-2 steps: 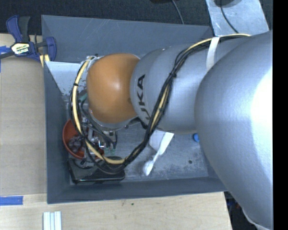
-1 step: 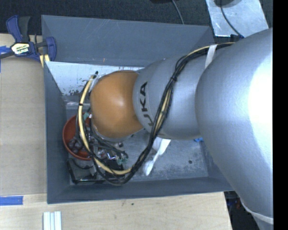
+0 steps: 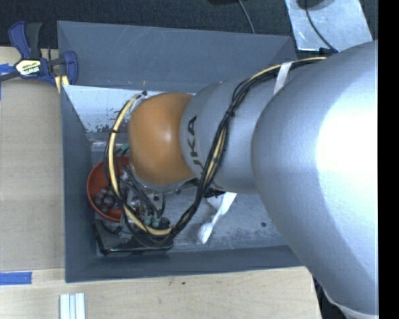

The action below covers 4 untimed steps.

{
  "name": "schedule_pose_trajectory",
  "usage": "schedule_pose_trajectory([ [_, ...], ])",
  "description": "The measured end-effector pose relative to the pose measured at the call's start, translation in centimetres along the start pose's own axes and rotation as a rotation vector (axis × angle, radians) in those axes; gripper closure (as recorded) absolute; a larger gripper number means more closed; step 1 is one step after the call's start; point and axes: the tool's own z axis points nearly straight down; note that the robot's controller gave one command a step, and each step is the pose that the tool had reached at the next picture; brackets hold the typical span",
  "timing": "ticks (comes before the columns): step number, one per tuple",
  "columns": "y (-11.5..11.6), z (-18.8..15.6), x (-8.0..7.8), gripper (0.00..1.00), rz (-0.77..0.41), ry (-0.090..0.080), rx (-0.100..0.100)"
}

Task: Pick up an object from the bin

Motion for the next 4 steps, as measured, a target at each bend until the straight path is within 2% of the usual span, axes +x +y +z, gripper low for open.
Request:
schedule_pose_trajectory([
  [1,1.4,2.3,1.9,0.0,0.081,-0.007,-0.006],
  [2,2.5,3.8,-1.7,1.0,-0.321,-0.018,-0.006],
  [4,2.5,3.8,-1.7,1.0,-0.346,-0.022,-0.007],
])
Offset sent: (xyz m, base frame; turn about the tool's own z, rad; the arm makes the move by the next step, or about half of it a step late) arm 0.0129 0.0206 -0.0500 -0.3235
